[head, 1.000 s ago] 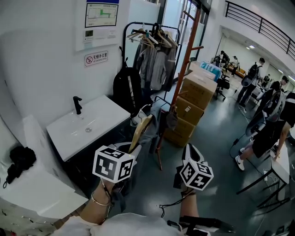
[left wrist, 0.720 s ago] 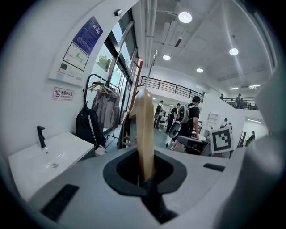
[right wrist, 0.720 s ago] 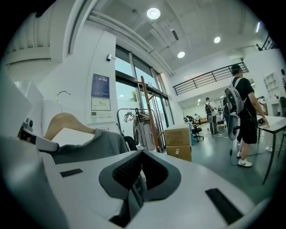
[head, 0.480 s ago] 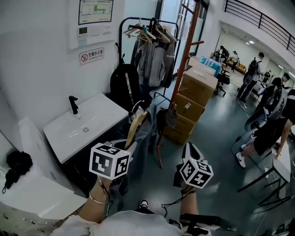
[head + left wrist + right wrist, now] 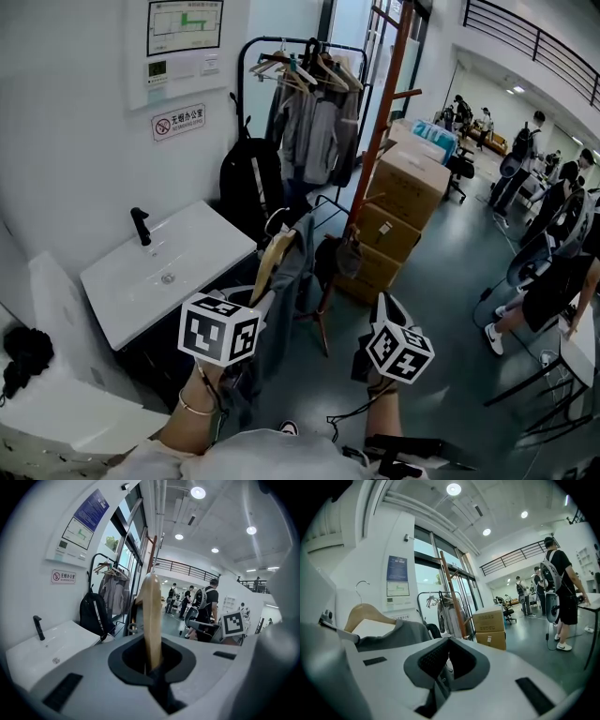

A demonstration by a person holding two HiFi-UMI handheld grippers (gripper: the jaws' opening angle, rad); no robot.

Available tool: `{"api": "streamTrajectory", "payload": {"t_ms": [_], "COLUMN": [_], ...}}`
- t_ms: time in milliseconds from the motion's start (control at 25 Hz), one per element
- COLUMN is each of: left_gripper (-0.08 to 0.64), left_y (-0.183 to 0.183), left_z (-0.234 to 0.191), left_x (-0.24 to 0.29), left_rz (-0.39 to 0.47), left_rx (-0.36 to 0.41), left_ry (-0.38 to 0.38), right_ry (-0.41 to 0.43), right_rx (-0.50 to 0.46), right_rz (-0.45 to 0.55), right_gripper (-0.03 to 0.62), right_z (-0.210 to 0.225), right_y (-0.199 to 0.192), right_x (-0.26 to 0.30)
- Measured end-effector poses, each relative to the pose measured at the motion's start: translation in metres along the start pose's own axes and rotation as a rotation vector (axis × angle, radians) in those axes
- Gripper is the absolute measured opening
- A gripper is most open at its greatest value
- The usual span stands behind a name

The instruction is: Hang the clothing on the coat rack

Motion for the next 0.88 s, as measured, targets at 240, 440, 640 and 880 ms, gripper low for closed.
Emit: {"api": "streamTrajectory", "payload": {"t_ms": [240, 440, 640, 880], "left_gripper": [0.018, 0.018, 0.018, 0.018], "left_y": [0.02, 0.037, 0.048, 0.063], "left_z": [-0.013, -0.022, -0.031, -0.039], "left_x": [0.034, 0.061, 0.091, 0.102], "left_rz": [0.004, 0.016, 0.045, 0.035], "left_rx": [-0.002, -0.016, -0.025, -0.063], "left_ry": [0.021, 0.043, 0.04, 0.114], "right_ry": [0.005, 0.014, 0.02, 0.027], "right_rx": [0.005, 0.006, 0.008, 0.025], "right_rz": [0.004, 0.001, -0.002, -0.001], "right_gripper": [0.023, 0.023, 0.023, 0.023], "right_z": [0.02, 0.035, 0.055, 0.081], "right_y": [0.014, 0.022, 0.03, 0.037], "right_x": [0.039, 0.067, 0.089, 0.108]}}
Point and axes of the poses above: the fingertips, and each gripper's own axes: x forward along the fingers, z to its right, y out of its top, the point moved 1 cm from there along -x, backward along the fingers, and after that the axes turned 4 degrees about -z, right-handed, at the moved point
